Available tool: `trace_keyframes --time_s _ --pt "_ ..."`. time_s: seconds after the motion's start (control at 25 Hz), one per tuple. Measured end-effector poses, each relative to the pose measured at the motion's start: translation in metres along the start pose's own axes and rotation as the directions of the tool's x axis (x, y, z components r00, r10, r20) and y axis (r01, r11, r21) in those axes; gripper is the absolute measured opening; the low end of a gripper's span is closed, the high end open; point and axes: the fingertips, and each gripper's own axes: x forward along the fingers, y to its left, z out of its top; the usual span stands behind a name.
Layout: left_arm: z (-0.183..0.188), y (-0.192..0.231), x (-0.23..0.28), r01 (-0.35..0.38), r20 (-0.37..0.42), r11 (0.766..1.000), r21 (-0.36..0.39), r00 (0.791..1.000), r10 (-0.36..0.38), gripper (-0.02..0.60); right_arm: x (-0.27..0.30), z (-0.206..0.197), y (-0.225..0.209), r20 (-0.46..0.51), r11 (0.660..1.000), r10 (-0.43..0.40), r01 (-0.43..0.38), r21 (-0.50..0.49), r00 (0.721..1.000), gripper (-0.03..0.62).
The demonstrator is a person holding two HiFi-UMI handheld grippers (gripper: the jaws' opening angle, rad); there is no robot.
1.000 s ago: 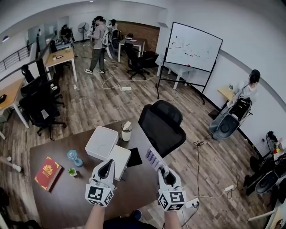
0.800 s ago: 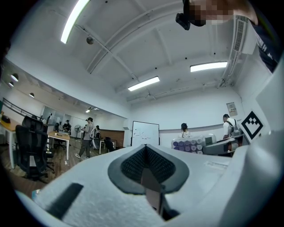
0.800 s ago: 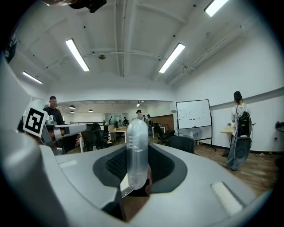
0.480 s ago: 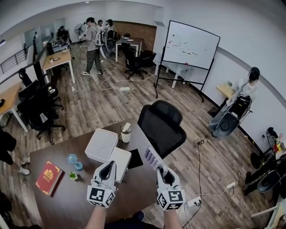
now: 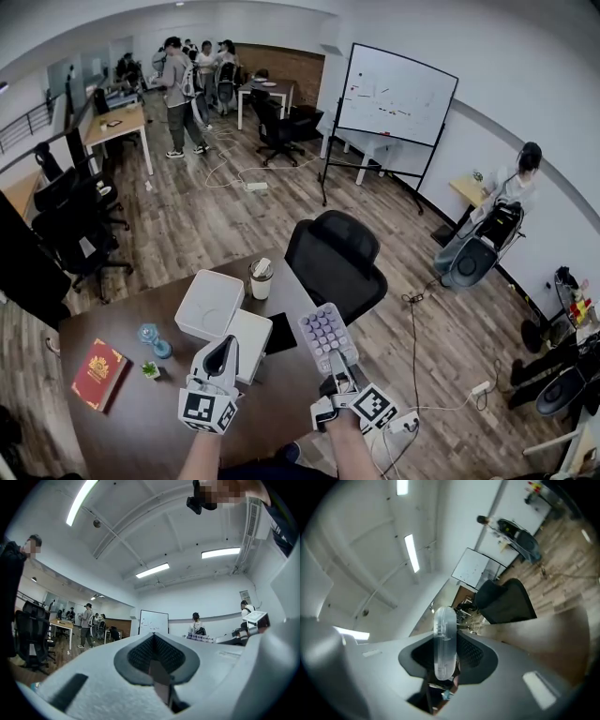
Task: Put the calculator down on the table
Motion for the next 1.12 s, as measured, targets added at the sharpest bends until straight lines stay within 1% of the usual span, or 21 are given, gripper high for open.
trace_keyframes --time_s 0.08,0.12,0.2,0.28,0.32,0.4,0.48,0.68,0.96,1.12 --pt "-0.001 0.000 -0.001 -0.003 -0.004 1.000 0.000 1.000 0.003 -0.005 -0.001 -0.001 -0.014 0.035 0.988 -0.008 0.003 0.156 0.999 0.117" --pt "-0.002 0.000 -0.001 -0.003 -0.005 1.000 -0.002 1.000 0.003 -0.005 -0.002 -0.002 -0.019 0.052 0.973 -0.005 -0.007 0.231 0.999 0.117" --pt "-0.004 0.001 -0.002 -0.006 -0.006 1.000 -0.011 1.000 0.005 -0.005 -0.003 -0.003 -0.024 0.086 0.929 0.019 -0.050 0.366 0.996 0.117" --pt "-0.003 0.001 -0.003 -0.012 -0.007 1.000 0.001 1.000 0.012 -0.005 -0.004 -0.004 -0.023 0.116 0.885 0.045 -0.093 0.457 0.992 0.117" --pt "-0.002 0.001 -0.004 -0.016 -0.008 1.000 0.015 1.000 0.016 -0.005 -0.005 -0.004 -0.023 0.124 0.872 0.048 -0.102 0.479 0.991 0.117" --pt "0.000 -0.001 -0.004 -0.022 -0.006 0.999 0.037 1.000 0.022 -0.005 -0.006 -0.004 -0.025 0.126 0.868 0.039 -0.096 0.487 0.991 0.117" --pt "-0.002 -0.001 -0.004 -0.024 -0.008 0.999 0.028 1.000 0.024 -0.005 -0.006 -0.004 -0.029 0.118 0.877 0.027 -0.080 0.474 0.993 0.117" --pt "-0.009 0.000 -0.008 -0.032 -0.017 0.999 0.014 0.999 0.032 -0.005 -0.006 -0.005 -0.039 0.123 0.882 0.014 -0.070 0.466 0.992 0.117" --pt "-0.007 0.003 -0.011 -0.044 -0.016 0.999 0.007 0.999 0.044 -0.005 -0.004 -0.011 -0.068 0.123 0.880 -0.029 -0.033 0.475 0.992 0.116" --pt "-0.004 0.001 -0.012 -0.041 -0.006 0.999 0.021 0.999 0.041 -0.005 0.000 -0.021 -0.094 0.104 0.889 -0.065 0.010 0.457 0.992 0.115"
